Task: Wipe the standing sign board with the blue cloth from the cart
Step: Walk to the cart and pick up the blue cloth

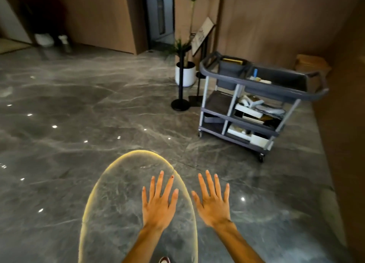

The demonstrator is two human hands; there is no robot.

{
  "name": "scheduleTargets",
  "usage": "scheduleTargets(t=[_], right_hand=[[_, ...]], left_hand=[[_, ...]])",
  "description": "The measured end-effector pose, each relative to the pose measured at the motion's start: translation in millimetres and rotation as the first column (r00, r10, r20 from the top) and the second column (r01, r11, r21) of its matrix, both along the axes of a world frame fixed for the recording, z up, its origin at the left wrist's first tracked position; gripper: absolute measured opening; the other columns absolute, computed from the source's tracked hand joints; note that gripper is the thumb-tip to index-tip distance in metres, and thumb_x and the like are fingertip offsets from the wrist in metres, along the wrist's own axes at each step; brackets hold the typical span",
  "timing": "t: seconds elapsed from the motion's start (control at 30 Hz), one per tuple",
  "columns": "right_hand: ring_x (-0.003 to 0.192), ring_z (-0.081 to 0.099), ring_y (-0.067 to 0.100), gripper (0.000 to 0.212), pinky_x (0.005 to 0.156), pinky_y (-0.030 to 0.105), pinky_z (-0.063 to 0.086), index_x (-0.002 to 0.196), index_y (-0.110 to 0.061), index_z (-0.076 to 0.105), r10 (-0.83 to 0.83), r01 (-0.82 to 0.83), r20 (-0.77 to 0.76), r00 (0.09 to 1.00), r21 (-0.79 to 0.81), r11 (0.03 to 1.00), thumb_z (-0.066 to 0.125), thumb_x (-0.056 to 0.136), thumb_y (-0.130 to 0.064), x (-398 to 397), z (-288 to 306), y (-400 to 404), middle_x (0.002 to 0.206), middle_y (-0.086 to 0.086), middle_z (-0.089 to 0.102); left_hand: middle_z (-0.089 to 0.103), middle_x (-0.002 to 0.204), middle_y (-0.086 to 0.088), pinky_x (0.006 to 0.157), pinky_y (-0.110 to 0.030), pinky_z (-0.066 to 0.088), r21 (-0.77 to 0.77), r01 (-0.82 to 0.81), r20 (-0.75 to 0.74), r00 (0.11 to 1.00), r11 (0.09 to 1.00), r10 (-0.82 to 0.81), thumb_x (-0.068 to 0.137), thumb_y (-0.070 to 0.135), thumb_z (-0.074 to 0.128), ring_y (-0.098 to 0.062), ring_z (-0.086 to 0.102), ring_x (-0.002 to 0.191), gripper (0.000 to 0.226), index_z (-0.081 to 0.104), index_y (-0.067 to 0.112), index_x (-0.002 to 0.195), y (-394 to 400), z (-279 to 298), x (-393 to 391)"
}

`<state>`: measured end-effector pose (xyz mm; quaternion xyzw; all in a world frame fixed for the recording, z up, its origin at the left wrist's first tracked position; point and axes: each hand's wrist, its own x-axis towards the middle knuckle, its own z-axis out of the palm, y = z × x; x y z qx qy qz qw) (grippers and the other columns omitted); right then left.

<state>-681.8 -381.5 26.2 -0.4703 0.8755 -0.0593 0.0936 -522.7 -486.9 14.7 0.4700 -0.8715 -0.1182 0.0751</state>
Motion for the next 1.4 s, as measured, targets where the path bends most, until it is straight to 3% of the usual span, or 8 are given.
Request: scheduleTargets(t=[0.1, 0.3, 0.5, 0.7, 0.93, 1.4], right_hand=[[0.15, -0.027, 0.022, 0.068, 0.12, 0.059, -0.015, 0.148, -0.039, -0.028, -0.089, 0.089, -0.019, 0.996, 0.008, 0.996, 0.001, 0.094, -0.068, -27, 0, 0, 0.16, -0.009, -0.031], [0.148, -0.03, 0.021, 0.07, 0.118, 0.057, -0.02, 0.147, -0.041, -0.029, -0.259, 0.26, -0.033, 0.965, 0.001, 0.966, -0.011, 0.087, -0.071, -72, -3, -25, 0.161, -0.01, -0.03], [0.148, -0.031, 0.021, 0.072, 0.118, 0.057, -0.02, 0.15, -0.04, -0.025, -0.36, 0.36, -0.045, 0.932, -0.007, 0.933, -0.009, 0.088, -0.072, -108, 3, -57, 0.16, -0.009, -0.031], [0.147, -0.031, 0.022, 0.069, 0.12, 0.059, -0.015, 0.147, -0.04, -0.032, -0.454, 0.455, -0.056, 0.889, 0.016, 0.89, 0.003, 0.095, -0.07, -149, 1, -75, 0.159, -0.008, -0.034], [0.143, -0.039, 0.021, 0.069, 0.117, 0.057, -0.023, 0.144, -0.04, -0.036, -0.506, 0.506, -0.031, 0.862, 0.026, 0.862, 0.002, 0.095, -0.07, -209, 1, -83, 0.158, -0.007, -0.037], [0.149, -0.029, 0.022, 0.069, 0.121, 0.059, -0.012, 0.148, -0.037, -0.03, -0.511, 0.511, -0.022, 0.859, 0.016, 0.859, 0.0, 0.094, -0.068, -407, 13, -56, 0.162, -0.007, -0.029]], left_hand=[[-0.025, 0.159, 0.016, 0.12, -0.052, -0.004, 0.005, 0.098, 0.006, 0.995, 0.995, -0.098, 0.098, 0.062, 0.007, -0.017, -0.018, 0.149, 0.056, -0.016, 0.052, 0.148, -16, 1, -36], [-0.026, 0.16, 0.01, 0.12, -0.052, -0.006, 0.011, 0.251, 0.056, 0.966, 0.968, -0.251, 0.087, 0.066, -0.012, -0.02, -0.017, 0.149, 0.06, -0.025, 0.05, 0.143, -62, 3, -99], [-0.026, 0.16, 0.009, 0.12, -0.054, -0.002, -0.01, 0.355, 0.052, 0.934, 0.935, -0.354, 0.096, 0.063, 0.006, -0.023, -0.015, 0.15, 0.06, -0.015, 0.048, 0.15, -111, 2, -150], [-0.026, 0.159, 0.012, 0.118, -0.053, -0.004, -0.018, 0.427, 0.038, 0.904, 0.904, -0.426, 0.092, 0.066, -0.001, -0.018, -0.022, 0.147, 0.06, -0.019, 0.051, 0.147, -143, -2, -208], [-0.03, 0.159, 0.01, 0.117, -0.053, -0.008, 0.005, 0.515, 0.041, 0.857, 0.857, -0.514, 0.088, 0.069, -0.011, -0.021, -0.021, 0.148, 0.06, -0.025, 0.052, 0.144, -158, -10, -280], [-0.024, 0.161, 0.01, 0.12, -0.052, -0.006, -0.013, 0.51, 0.03, 0.86, 0.86, -0.509, 0.087, 0.07, -0.015, -0.02, -0.018, 0.149, 0.06, -0.026, 0.052, 0.143, -133, -4, -485]])
